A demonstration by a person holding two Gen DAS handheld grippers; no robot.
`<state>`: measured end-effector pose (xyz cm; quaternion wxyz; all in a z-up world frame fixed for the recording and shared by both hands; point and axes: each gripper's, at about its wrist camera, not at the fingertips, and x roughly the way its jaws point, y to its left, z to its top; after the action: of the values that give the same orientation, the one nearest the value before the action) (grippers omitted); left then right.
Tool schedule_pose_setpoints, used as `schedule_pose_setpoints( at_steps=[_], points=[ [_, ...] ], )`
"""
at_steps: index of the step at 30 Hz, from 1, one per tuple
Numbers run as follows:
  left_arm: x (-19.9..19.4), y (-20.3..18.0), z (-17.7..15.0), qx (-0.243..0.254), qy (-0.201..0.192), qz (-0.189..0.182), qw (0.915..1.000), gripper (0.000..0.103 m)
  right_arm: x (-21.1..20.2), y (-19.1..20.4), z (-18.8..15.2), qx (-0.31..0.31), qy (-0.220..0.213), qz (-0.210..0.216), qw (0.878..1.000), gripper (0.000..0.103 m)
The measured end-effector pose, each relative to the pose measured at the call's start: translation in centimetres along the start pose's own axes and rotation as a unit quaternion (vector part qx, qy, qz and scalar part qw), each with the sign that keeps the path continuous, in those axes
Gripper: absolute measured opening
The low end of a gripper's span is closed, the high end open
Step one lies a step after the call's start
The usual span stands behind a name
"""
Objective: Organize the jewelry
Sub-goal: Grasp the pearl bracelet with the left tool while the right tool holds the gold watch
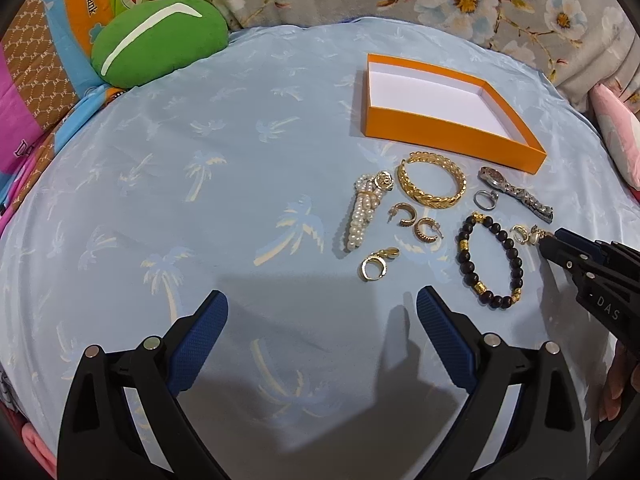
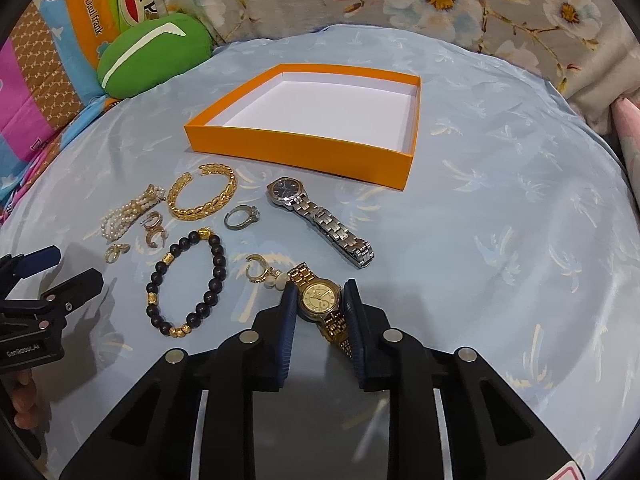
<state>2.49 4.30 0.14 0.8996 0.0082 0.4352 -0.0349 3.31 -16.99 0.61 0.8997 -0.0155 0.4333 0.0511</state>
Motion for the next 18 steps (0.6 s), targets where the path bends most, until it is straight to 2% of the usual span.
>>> schedule_pose_setpoints(
  at_steps=[18],
  points=[
    [0.1,-1.4,0.6,0.011,-0.003,-0.001,0.9999,0.093,-2.5,-1.8,-0.9,0.07,-0.027,-0.007,0.997,0.021]
  ],
)
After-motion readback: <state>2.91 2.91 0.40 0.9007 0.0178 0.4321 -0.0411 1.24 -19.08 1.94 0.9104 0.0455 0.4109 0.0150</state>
